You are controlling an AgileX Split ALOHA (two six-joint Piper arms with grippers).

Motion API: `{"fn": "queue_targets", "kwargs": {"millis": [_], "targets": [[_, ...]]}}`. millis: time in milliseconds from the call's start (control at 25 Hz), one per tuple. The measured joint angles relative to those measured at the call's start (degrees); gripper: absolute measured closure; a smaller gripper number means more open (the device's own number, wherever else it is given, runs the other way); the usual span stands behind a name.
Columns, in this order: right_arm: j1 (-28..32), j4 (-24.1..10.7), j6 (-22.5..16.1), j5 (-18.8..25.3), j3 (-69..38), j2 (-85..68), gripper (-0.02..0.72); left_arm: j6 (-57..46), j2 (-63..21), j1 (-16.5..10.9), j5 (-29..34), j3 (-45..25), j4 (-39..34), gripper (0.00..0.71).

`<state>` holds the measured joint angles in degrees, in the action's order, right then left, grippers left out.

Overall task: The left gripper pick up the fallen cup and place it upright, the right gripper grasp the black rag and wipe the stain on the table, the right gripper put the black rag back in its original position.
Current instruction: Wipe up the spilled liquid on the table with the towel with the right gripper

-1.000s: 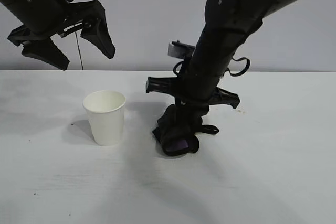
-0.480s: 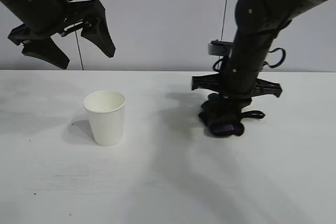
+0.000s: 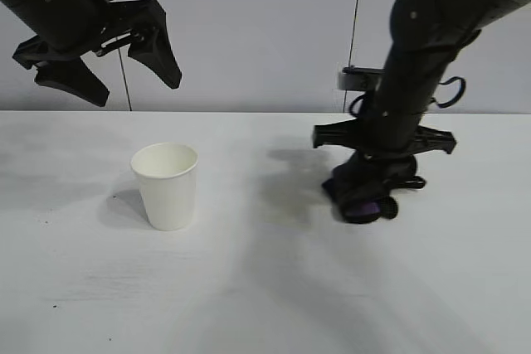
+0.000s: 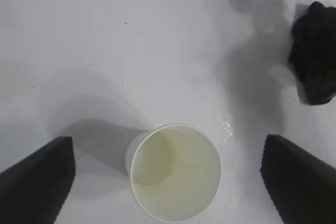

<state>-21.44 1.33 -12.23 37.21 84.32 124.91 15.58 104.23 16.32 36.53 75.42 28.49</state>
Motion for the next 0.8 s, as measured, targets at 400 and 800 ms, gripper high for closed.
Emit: {"fn": "queue_targets", "kwargs": {"millis": [400,800], "targets": [[-3.85,4.78,-1.77,-1.76,-0.38,0.31,0.651,0.0,0.0,0.0,-0.14,0.0,-0.04,0.016],[10.35,1.71,0.24,0.51,-5.07,-3.17,0.651,0.0,0.0,0.0,-0.19,0.0,-0.04,0.016]]}}
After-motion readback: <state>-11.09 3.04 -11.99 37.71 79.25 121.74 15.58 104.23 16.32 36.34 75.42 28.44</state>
